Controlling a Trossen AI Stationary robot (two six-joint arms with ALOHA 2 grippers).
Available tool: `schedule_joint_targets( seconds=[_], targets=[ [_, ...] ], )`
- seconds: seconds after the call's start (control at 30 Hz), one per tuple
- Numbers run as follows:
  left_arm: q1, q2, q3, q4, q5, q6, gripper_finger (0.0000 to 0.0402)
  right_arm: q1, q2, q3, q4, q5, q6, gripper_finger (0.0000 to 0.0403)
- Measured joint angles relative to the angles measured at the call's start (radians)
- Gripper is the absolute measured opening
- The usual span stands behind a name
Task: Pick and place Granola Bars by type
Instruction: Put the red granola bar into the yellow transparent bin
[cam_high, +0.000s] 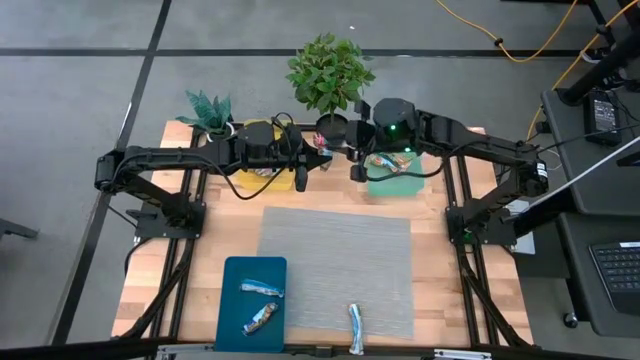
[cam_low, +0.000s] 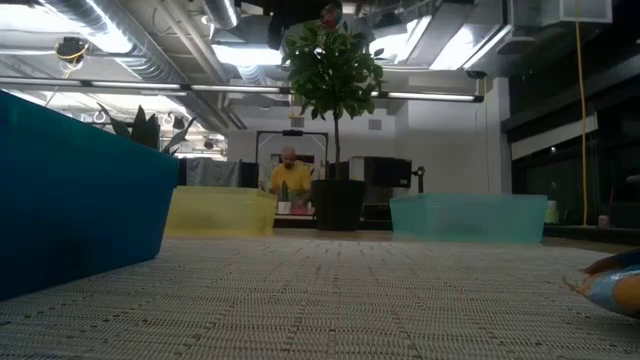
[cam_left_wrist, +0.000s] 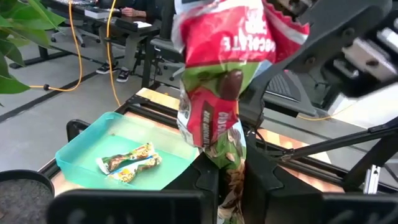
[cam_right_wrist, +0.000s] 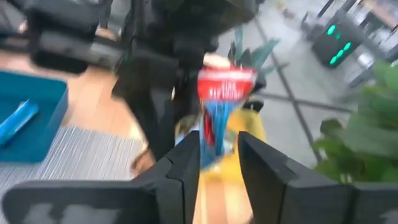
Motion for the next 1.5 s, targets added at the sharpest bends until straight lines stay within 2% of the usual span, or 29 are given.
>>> schedule_joint_targets(
  seconds=[0.23, 0.37, 0.43, 0.63, 0.8, 0.93, 1.17, 1.3, 1.5],
  targets=[
    [0.004, -0.015, 0.000, -0.008, -0.001, 0.008, 0.0018, 0.000, -0.003, 0.172, -0.446, 0.001, 0.025, 0.0140],
    [0.004, -0.072, 0.000, -0.068, -0.005, 0.043, 0.0022, -0.004, -0.043, 0.186, -0.639, 0.001, 0.108, 0.0139],
    [0.003, -0.111, 0.000, -0.123, -0.015, 0.051, 0.0022, -0.007, -0.084, 0.158, -0.679, 0.017, 0.141, 0.0137],
    [0.004, -0.211, 0.000, -0.260, -0.082, 0.053, 0.0017, -0.007, -0.259, -0.010, -0.587, 0.124, 0.216, 0.0132],
    [0.004, -0.249, 0.000, -0.317, -0.113, 0.033, 0.0019, -0.007, -0.391, -0.154, -0.441, 0.135, 0.256, 0.0131],
    [0.010, -0.273, 0.000, -0.402, -0.118, 0.007, 0.0018, -0.007, -0.454, -0.232, -0.393, 0.135, 0.286, 0.0131],
    [0.117, -0.283, 0.155, -0.720, -0.159, 0.006, 0.0018, -0.007, -0.493, -0.294, -0.392, 0.135, 0.290, 0.0131],
    [0.167, -0.268, 0.207, -0.777, -0.158, 0.023, 0.0019, -0.007, -0.491, -0.305, -0.392, 0.135, 0.284, 0.0131],
    [0.241, -0.251, 0.210, -0.806, -0.149, 0.026, 0.0019, -0.007, -0.488, -0.305, -0.389, 0.135, 0.256, 0.0131]
  ],
)
